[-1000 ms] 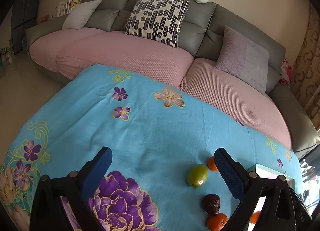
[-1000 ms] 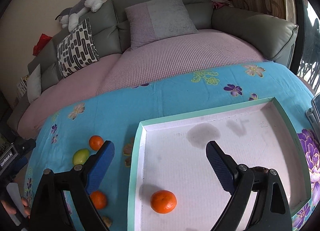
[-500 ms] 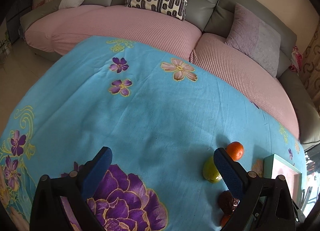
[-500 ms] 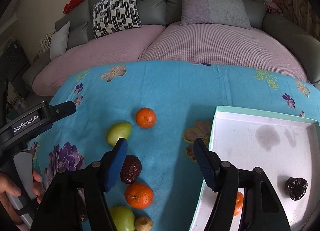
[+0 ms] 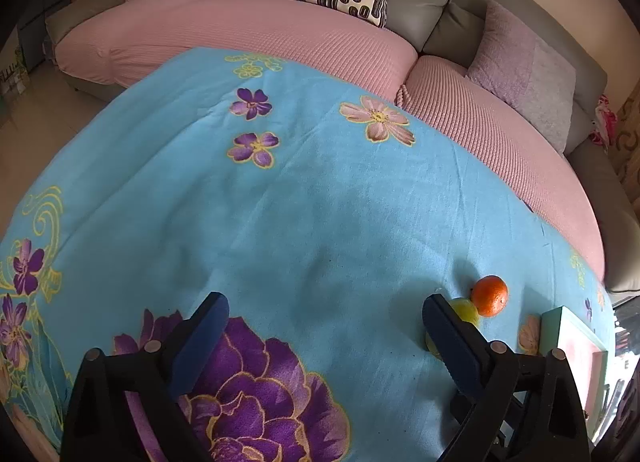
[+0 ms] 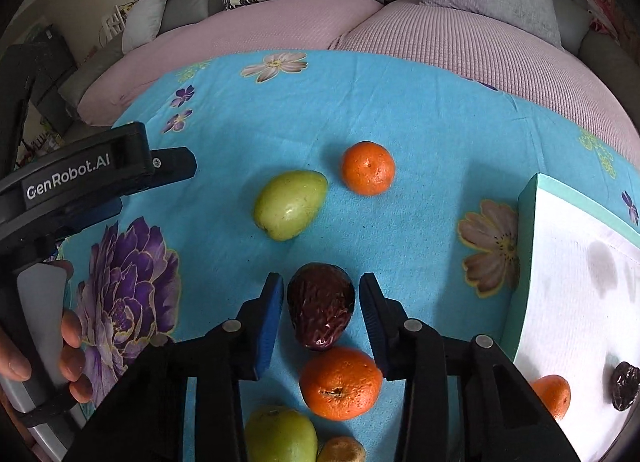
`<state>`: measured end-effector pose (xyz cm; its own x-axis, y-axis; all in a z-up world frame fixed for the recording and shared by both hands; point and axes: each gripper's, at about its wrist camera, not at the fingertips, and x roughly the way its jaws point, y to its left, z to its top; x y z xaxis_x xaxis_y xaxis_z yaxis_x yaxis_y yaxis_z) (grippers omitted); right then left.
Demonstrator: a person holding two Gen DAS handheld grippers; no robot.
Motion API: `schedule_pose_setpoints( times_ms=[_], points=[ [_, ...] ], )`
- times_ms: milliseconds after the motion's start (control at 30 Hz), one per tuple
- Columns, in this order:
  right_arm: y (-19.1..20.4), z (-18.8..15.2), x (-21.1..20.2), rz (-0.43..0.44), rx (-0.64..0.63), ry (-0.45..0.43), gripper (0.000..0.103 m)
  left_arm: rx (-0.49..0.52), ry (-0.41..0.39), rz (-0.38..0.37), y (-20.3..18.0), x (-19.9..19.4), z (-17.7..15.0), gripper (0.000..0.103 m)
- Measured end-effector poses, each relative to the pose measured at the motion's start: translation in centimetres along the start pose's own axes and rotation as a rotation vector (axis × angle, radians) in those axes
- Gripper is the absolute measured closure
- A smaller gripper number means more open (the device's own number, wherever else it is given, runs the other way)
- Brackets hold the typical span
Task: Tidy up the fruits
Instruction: 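Move both grippers back to the fruits and grasp another date with the right gripper, then grasp a green pear with the left gripper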
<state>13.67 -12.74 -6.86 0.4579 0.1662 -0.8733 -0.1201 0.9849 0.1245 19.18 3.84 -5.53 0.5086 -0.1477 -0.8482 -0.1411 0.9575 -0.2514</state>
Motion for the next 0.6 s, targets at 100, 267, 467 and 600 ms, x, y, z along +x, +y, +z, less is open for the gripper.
schedule_pose_setpoints(
  times_ms=[100,267,467,600],
  points=[
    [0.0,0.0,0.1,0.002,0.003,0.009,0.066,-0.004,0.001,-0.017,-0.2,-0.1,0.0,0.005],
    [-1.1,0.0,-0.5,0.014,0.03,-0.001,0.067,0.013,0.002,-0.074,-1.4,-0.1,-0.2,0.007],
    [-3.5,0.1,-3.0,-0.027,0.097,-0.058,0.067,0.085,0.019,-0.119,-4.2,0.5,-0.6,0.014],
    [-5.9,-0.3,-4.6,-0.025,0.176,-0.104,0.067,0.118,0.032,-0.137,-5.5,0.9,-1.0,0.018]
  ],
)
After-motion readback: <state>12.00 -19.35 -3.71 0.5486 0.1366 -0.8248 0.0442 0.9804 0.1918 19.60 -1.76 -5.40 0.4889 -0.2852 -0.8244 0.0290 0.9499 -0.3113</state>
